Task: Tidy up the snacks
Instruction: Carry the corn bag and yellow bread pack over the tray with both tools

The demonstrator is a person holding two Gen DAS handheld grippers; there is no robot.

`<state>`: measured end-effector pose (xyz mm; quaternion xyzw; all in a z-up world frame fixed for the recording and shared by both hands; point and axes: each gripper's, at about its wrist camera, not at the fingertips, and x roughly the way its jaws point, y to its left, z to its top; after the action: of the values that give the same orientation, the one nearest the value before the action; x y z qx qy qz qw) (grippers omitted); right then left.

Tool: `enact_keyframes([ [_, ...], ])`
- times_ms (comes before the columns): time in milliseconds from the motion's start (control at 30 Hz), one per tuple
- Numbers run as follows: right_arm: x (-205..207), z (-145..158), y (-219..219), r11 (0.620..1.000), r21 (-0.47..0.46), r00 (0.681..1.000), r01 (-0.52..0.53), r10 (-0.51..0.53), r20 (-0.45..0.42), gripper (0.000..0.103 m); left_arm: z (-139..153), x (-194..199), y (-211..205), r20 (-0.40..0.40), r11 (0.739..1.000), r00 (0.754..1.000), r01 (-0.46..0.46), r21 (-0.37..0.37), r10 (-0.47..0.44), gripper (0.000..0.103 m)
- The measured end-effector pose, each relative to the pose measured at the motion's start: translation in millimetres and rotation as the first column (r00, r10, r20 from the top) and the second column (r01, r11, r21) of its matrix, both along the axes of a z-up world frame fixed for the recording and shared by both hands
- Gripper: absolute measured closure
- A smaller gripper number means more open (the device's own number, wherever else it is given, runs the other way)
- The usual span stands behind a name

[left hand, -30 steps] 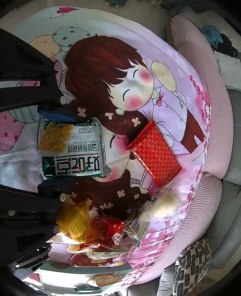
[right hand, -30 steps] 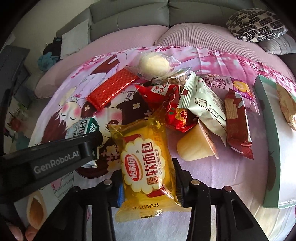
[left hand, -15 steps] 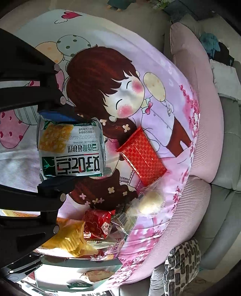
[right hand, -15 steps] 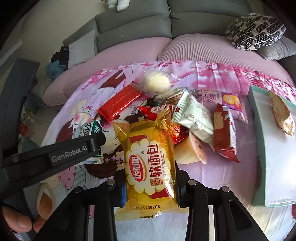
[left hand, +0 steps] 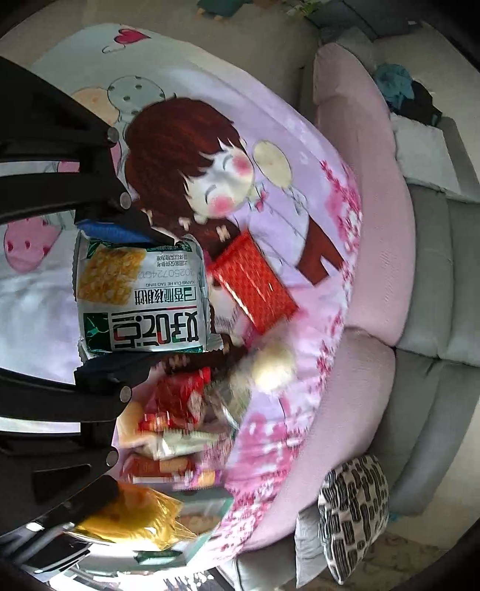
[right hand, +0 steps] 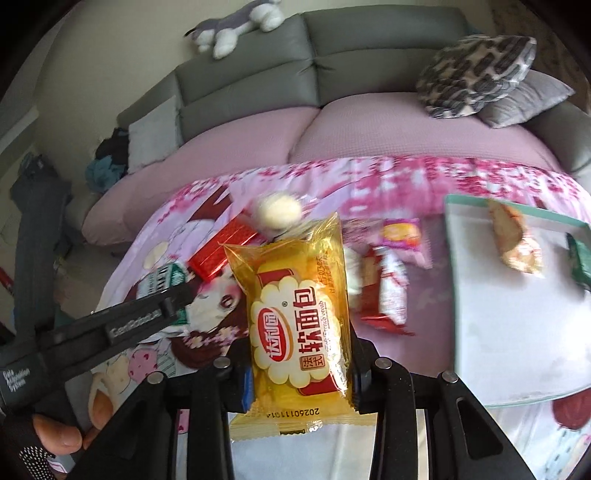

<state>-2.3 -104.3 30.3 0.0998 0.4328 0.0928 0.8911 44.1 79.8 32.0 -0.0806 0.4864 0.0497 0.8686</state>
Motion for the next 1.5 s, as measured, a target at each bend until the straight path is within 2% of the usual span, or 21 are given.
enact_keyframes([
  [333, -4.2, 14.5, -86.7, 0.978, -0.022, 0.978, 0.206, -0.205, 0.029, 0.064, 12.8, -6.2, -52.1, 0.057, 0.994, 0.992, 0.111, -0.008, -0.11, 0.051],
  [500, -8.6, 12.4, -140.3, 0.947, -0.008, 0.947, 0.32, -0.32, 0.031, 0.064, 14.1, -7.5, -84.9, 0.068, 0.984, 0.981, 0.18, -0.002, -0.179, 0.051],
  [600, -11.8, 11.1, -173.9, 0.918, -0.013, 0.918, 0.396, -0.396, 0.032, 0.064, 14.3, -8.3, -104.3, 0.074, 0.975, 0.973, 0.22, 0.007, -0.22, 0.052],
  [767, -10.8, 7.2, -209.8, 0.882, -0.042, 0.882, 0.47, -0.469, 0.03, 0.064, 13.3, -2.6, -138.3, 0.059, 0.957, 0.956, 0.289, -0.01, -0.288, 0.052],
  [867, -6.5, 1.7, -225.6, 0.872, -0.047, 0.873, 0.488, -0.487, 0.03, 0.064, 15.7, 7.3, -163.2, 0.067, 0.941, 0.94, 0.338, -0.027, -0.336, 0.052],
  [1033, 6.6, -6.1, -235.3, 0.879, -0.033, 0.879, 0.476, -0.475, 0.04, 0.064, 9.1, 36.9, -202.4, 0.049, 0.919, 0.92, 0.391, -0.052, -0.389, 0.051],
  [1233, 21.9, -26.1, -237.2, 0.883, -0.028, 0.883, 0.469, -0.469, 0.0, 0.064, -6.1, 67.6, -234.5, 0.018, 0.914, 0.916, 0.402, -0.056, -0.401, 0.051],
  [1333, 25.5, -32.5, -237.7, 0.878, -0.056, 0.88, 0.475, -0.476, -0.005, 0.064, -13.5, 76.5, -246.0, 0.006, 0.911, 0.912, 0.41, -0.051, -0.41, 0.051],
  [1500, 26.1, -42.4, -244.0, 0.871, -0.036, 0.871, 0.49, -0.491, -0.015, 0.064, -25.8, 89.4, -258.7, -0.011, 0.907, 0.908, 0.419, -0.05, -0.42, 0.051],
])
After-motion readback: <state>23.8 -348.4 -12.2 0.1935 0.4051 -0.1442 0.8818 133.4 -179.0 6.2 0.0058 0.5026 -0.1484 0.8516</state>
